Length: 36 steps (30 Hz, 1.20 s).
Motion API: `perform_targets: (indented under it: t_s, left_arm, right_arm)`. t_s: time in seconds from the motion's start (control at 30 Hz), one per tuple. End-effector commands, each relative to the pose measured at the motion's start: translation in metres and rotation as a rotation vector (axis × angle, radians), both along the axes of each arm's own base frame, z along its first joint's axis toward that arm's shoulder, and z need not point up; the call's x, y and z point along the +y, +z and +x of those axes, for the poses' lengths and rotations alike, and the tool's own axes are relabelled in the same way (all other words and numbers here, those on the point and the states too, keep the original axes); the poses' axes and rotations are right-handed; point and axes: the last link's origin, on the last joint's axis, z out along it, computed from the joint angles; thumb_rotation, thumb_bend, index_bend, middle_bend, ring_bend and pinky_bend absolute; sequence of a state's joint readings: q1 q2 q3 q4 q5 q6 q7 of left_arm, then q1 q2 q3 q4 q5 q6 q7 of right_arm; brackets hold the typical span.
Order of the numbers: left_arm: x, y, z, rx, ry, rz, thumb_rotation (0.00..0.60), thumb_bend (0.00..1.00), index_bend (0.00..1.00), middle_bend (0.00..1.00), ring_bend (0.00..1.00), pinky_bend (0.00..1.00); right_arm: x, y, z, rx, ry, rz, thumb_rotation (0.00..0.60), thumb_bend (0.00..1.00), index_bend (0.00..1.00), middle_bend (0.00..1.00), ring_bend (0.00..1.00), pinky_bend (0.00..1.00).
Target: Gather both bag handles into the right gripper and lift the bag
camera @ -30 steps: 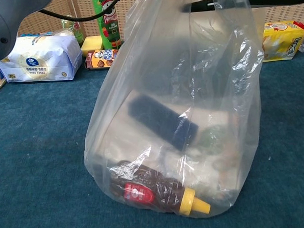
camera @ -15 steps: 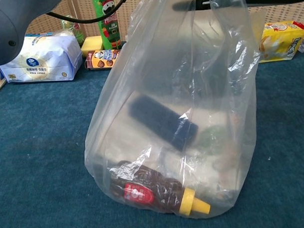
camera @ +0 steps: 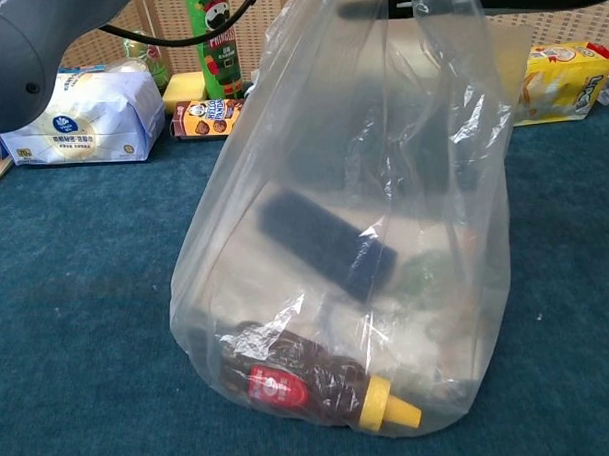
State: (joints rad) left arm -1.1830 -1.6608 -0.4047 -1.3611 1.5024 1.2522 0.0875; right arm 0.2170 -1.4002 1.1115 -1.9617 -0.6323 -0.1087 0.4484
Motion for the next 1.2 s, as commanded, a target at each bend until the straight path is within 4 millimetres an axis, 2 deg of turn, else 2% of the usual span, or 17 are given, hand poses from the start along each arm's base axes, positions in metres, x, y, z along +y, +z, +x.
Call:
perform_targets:
  t_s: [0.03, 0.53, 0.9, 1.2]
  left_arm:
    - [0.000, 0.000, 0.000, -0.002, 0.000, 0.000, 0.600, 0.18, 0.39, 0.30, 0.14, 0.26]
    - [0.003, 0.000, 0.001, -0.001, 0.007, 0.007, 0.600, 0.18, 0.39, 0.30, 0.14, 0.26]
    - [0.005, 0.011, 0.003, 0.005, 0.026, -0.008, 0.600, 0.17, 0.38, 0.29, 0.14, 0.25]
    - [0.005, 0.008, 0.008, 0.020, 0.018, -0.002, 0.600, 0.17, 0.37, 0.29, 0.14, 0.25]
  right_arm:
    - [0.000, -0.001, 0.000, -0.003, -0.002, 0.002, 0.196, 0.16, 0.23, 0.29, 0.19, 0.12]
    - [0.002, -0.003, 0.004, -0.017, 0.007, 0.024, 0.199, 0.16, 0.25, 0.32, 0.22, 0.13]
    - [0.001, -0.002, 0.003, -0.025, -0.005, 0.028, 0.197, 0.16, 0.26, 0.33, 0.24, 0.15]
    - [-0.001, 0.003, 0.006, -0.043, -0.005, 0.021, 0.197, 0.16, 0.26, 0.33, 0.24, 0.15]
